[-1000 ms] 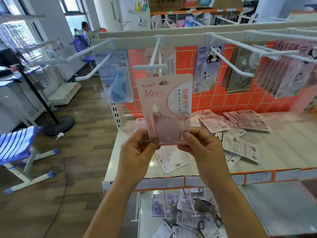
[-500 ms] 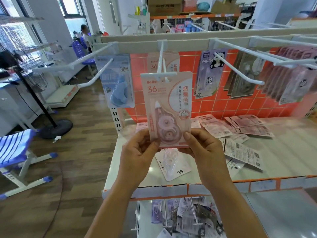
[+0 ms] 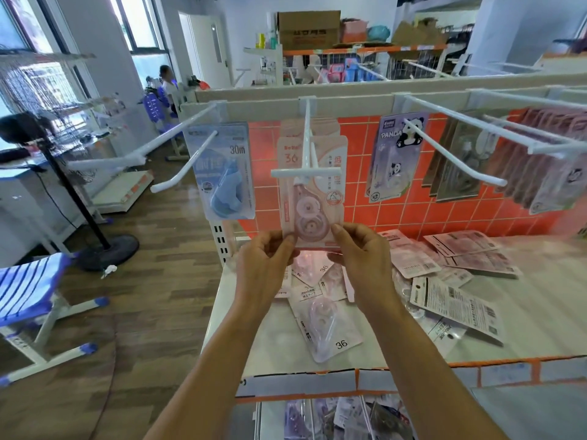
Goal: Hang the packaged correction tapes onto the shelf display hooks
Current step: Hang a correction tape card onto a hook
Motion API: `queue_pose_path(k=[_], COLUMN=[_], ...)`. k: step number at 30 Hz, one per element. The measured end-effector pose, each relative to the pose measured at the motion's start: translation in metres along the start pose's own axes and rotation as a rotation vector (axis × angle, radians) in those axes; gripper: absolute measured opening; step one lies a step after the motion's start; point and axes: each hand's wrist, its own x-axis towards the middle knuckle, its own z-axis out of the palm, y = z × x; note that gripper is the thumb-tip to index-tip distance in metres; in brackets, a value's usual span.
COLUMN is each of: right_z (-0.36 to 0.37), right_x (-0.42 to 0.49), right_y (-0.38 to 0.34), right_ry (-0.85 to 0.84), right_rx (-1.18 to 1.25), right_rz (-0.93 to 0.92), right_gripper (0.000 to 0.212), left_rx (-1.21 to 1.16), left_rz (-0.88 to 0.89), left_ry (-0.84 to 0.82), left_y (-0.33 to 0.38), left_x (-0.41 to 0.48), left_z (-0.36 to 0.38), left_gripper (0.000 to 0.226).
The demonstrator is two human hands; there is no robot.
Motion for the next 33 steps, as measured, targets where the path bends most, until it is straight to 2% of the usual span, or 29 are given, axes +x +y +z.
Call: queue_pose_path(k=[7, 12, 15, 19, 23, 26, 29, 33], right_z=[0.017, 0.02, 0.019, 0.01, -0.003, -0.01, -0.019, -0.034], right_x=[0.047, 0.062, 0.066, 0.056, 0.034, 0.017, 0.001, -0.02], right_y=[0.005, 0.009, 0.009, 0.015, 0.032, 0.05, 0.069, 0.083], right_ry=[0.054, 0.078, 0.078, 0.046, 0.01, 0.004, -0.048, -0.084], right_rx=[-0.158, -0.252, -0.268, -0.268, -0.277, -0.328, -0.414, -0.598], right_rz=[0.011, 0.007, 0.007, 0.009, 0.039, 0.128, 0.231, 0.315], right_gripper=[0.015, 0.017, 0.019, 0.017, 0.014, 0.02, 0.011, 0.024], left_rx=[0.116, 0.177, 0.183, 0.168, 0.389, 0.551, 0.796, 1.045], left_rz=[-0.028, -0.028, -0.021, -0.033, -0.074, -0.09, -0.104, -0.187], left_ry=[-0.015, -0.008, -0.011, -0.044, -0.117, -0.199, -0.257, -0.338], left_y=[-0.015, -0.015, -0.015, -0.021, -0.042, -0.057, -0.067, -0.077], left_x=[0.052, 0.065, 0.065, 0.058, 0.039, 0.021, 0.003, -0.02], left_z=[0.01, 0.015, 0.018, 0.018, 0.019, 0.022, 0.021, 0.016], left_gripper=[0.01, 0.028, 0.018, 0.017, 0.005, 0.013, 0.023, 0.046])
